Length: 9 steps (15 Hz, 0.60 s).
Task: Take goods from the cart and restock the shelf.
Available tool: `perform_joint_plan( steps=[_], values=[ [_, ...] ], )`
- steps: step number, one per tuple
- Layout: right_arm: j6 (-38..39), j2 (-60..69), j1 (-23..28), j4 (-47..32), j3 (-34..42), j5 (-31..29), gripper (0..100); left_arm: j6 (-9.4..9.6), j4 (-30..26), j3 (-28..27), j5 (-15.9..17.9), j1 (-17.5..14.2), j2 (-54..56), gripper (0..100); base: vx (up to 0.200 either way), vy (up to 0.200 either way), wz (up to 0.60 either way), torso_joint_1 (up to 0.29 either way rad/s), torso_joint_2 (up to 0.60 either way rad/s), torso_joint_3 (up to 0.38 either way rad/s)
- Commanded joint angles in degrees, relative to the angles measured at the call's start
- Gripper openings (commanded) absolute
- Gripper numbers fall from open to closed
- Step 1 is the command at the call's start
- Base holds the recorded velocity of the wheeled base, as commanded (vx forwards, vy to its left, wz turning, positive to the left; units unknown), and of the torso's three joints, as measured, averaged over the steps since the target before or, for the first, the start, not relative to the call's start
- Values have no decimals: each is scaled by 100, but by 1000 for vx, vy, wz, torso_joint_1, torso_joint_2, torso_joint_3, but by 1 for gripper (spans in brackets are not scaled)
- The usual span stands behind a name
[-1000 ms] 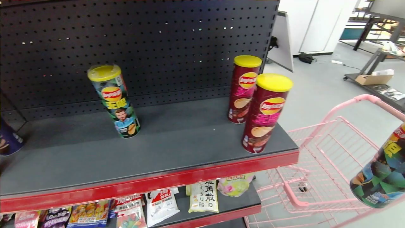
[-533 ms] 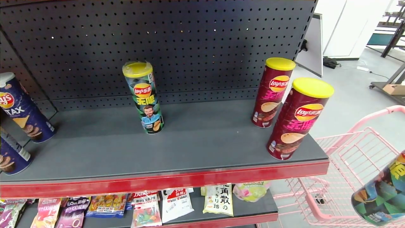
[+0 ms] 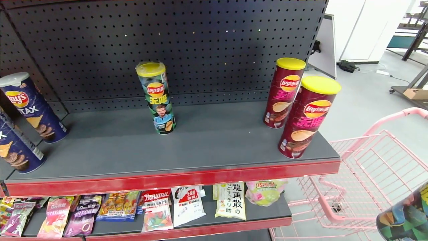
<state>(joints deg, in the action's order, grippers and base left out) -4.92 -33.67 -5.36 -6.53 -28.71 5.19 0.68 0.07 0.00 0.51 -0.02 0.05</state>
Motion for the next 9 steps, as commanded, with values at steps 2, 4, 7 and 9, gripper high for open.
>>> perform_joint_plan(
  steps=[2, 4, 7, 9],
  values=[
    [-8, 45, -9, 3, 85, 8, 0, 2, 1, 0, 2, 2, -5, 100, 0, 200, 0, 7, 10, 0],
    [-8, 45, -9, -6, 94, 8, 0, 2, 1, 0, -7, 2, -5, 100, 0, 200, 0, 7, 2, 5],
    [-17, 54, -9, 3, 94, 17, 0, 11, 1, 0, -7, 2, -5, 100, 0, 133, 0, 3, 2, 2],
    [-114, 36, -17, 12, 102, 17, 0, 2, 1, 0, -7, 2, -5, 100, 0, 0, 0, 0, 0, 0]
  ],
)
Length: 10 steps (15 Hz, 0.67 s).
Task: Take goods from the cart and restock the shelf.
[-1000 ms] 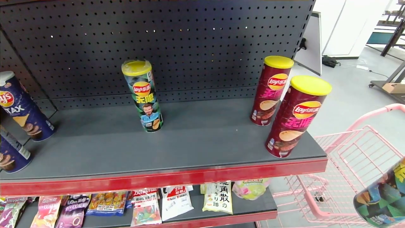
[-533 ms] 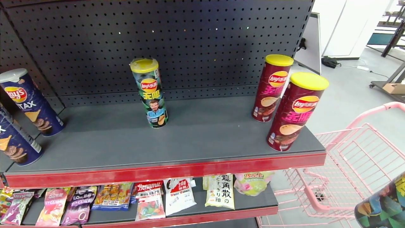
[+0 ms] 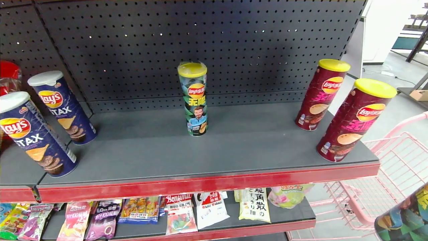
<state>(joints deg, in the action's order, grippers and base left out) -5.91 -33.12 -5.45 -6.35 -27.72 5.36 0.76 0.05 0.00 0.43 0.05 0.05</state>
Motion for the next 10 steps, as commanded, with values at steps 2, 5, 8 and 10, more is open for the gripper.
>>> perform_joint_plan(
  steps=[2, 5, 8, 10],
  values=[
    [-129, -10, 9, -15, 12, -18, 0, -5, 4, 0, -8, -5, -5, 100, 0, 0, 0, 0, 0, 0],
    [-138, -1, 0, -33, 21, -18, 0, -5, 4, 0, 1, -5, -5, 100, 0, 0, 0, 0, 0, 0],
    [-191, 7, 26, -33, 39, -18, 0, -5, 4, 0, 1, -5, -5, 100, 0, 0, 0, 0, 0, 0],
    [-191, 7, 26, -15, 74, -27, 0, -5, 4, 0, -8, -5, -5, 100, 0, 0, 300, 4, 1, 1]
  ],
)
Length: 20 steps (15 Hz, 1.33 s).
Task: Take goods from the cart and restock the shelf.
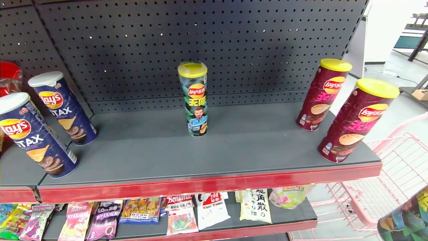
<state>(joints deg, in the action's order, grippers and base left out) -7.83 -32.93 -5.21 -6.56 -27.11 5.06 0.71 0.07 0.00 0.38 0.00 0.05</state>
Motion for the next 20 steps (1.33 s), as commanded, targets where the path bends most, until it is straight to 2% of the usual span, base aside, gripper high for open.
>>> perform_joint_plan(
  steps=[1, 2, 10, 14, 18, 20],
  values=[
    [0, -3, -7, 5, 13, 13, 0, 0, 1, 0, -3, 0, -5, 100, 0, 0, 600, 2, -2, -2],
    [0, -3, -24, -3, 13, 21, 0, 8, 1, 0, 6, 0, -5, 100, 0, 0, 600, -2, -2, 2],
    [0, 410, -42, -3, 189, 109, 0, 0, 1, 0, 6, 0, -5, 100, 0, 0, 0, 0, 0, 0],
    [0, 542, -77, -21, 189, 347, 0, 0, 1, 0, 6, 0, -5, 100, 0, 0, 0, 0, 0, 0],
    [0, 392, -77, 5, 136, 355, 0, 0, 1, 0, 15, 0, -5, 100, 200, 0, 0, -6, -2, 5],
    [0, 348, -86, 5, 127, 364, 0, 0, 1, 0, 6, 0, -5, 100, 0, 0, 0, 0, 0, 0]
  ],
)
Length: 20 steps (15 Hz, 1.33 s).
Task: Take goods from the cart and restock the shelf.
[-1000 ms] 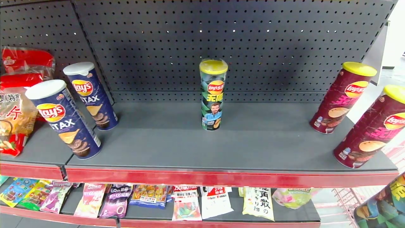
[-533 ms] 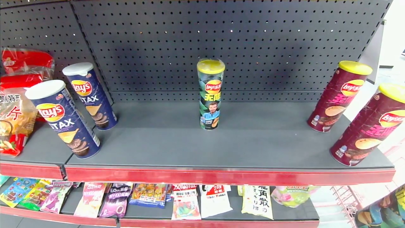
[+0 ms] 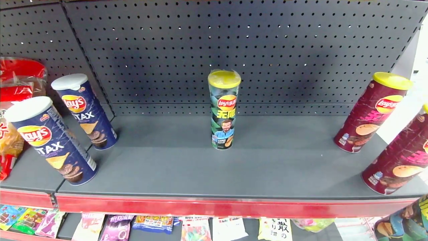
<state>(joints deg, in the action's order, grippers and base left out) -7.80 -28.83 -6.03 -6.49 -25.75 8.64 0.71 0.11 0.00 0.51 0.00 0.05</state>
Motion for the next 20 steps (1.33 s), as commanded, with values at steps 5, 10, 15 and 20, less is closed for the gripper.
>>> perform_joint_plan(
  steps=[5, 10, 15, 20],
  values=[
    [-2, -9, -249, -2, -80, 94, 0, -36, -11, 0, 2, 0, -5, 100, 0, 0, 0, 0, 0, 0],
    [7, 0, -574, 16, -150, 164, 0, 0, 24, 0, 318, 0, -5, 100, 0, 0, 0, 0, 0, 0],
    [7, -263, -671, -19, -502, 472, 0, 219, 94, -3059, 1733, 519, -3670, 100, 0, 0, 0, 0, 0, 0],
    [7, -1037, -1093, -46, -1090, 560, 0, 826, 587, -3937, 2629, 1424, -6271, 100, 0, 0, 0, 0, 0, 0]
  ],
)
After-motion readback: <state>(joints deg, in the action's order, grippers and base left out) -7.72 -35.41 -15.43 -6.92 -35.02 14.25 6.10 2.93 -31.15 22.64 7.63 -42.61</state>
